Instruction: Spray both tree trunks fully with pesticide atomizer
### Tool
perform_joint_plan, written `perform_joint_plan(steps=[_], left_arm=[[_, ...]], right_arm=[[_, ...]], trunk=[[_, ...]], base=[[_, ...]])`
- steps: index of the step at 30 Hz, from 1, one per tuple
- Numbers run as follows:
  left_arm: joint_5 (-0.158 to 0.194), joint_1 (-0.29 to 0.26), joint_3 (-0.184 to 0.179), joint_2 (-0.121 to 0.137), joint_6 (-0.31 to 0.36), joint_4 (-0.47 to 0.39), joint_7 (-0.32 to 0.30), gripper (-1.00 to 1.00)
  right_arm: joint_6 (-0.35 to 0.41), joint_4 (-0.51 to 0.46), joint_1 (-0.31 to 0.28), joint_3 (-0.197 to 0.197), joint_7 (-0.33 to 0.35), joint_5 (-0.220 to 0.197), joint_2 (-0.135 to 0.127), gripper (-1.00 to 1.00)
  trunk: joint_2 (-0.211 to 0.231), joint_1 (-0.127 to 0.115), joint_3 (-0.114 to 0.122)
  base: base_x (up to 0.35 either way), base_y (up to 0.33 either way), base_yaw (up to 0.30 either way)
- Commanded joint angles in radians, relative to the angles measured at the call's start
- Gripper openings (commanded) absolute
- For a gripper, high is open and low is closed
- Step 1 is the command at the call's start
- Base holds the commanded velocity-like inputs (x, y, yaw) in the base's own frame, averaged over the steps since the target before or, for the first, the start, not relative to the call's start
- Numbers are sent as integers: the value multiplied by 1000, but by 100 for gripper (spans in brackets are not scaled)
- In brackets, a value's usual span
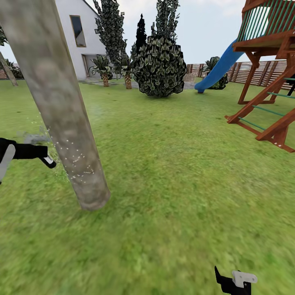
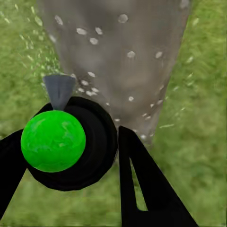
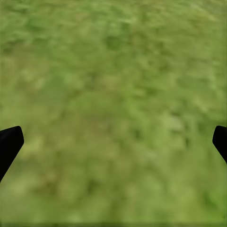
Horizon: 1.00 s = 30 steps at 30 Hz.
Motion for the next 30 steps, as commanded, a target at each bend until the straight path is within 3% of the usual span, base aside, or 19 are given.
perform_joint_plan(steps=[1, 3, 6, 15, 18, 20, 24, 27, 30], left_arm=[[-8, 47, -42, -1, -3, -5, 0, -100], [-5, 88, -70, -3, -6, -1, 0, -100], [-1, 145, -77, -8, -10, -3, -1, -100], [-2, 158, -70, -11, -6, -16, 4, -100], [-3, 158, 15, -11, -7, -28, 5, -100], [-8, 154, 33, -11, -5, -32, 5, -100], [-10, 142, 32, -17, -3, -38, 7, -100], [1, 112, 31, -23, -1, -130, 8, -100], [3, 118, 39, -22, -1, -198, 7, -100]], right_arm=[[0, 0, 0, 0, 0, 0, 0, 100], [0, 0, 0, 0, 0, 0, 0, 100], [0, 0, 0, 0, 0, 0, 0, 100], [0, 0, 0, 0, 0, 0, 0, 100], [0, 0, 0, 0, 0, 0, 0, 100], [0, 0, 0, 0, 0, 0, 0, 100], [0, 0, 0, 0, 0, 0, 0, 100], [0, 0, 0, 0, 0, 0, 0, 100], [0, 0, 0, 0, 0, 0, 0, 100]], trunk=[[0, 0, 0], [0, 0, 0], [0, 0, 0], [0, 0, 0], [0, 0, 0], [0, 0, 0], [0, 0, 0], [0, 0, 0], [0, 0, 0]], base=[[0, 0, 0], [0, 0, 0], [0, 0, 0], [0, -229, 6], [0, -272, 223], [0, -272, 273], [0, -272, 277], [0, -273, 137], [0, -273, 11]])
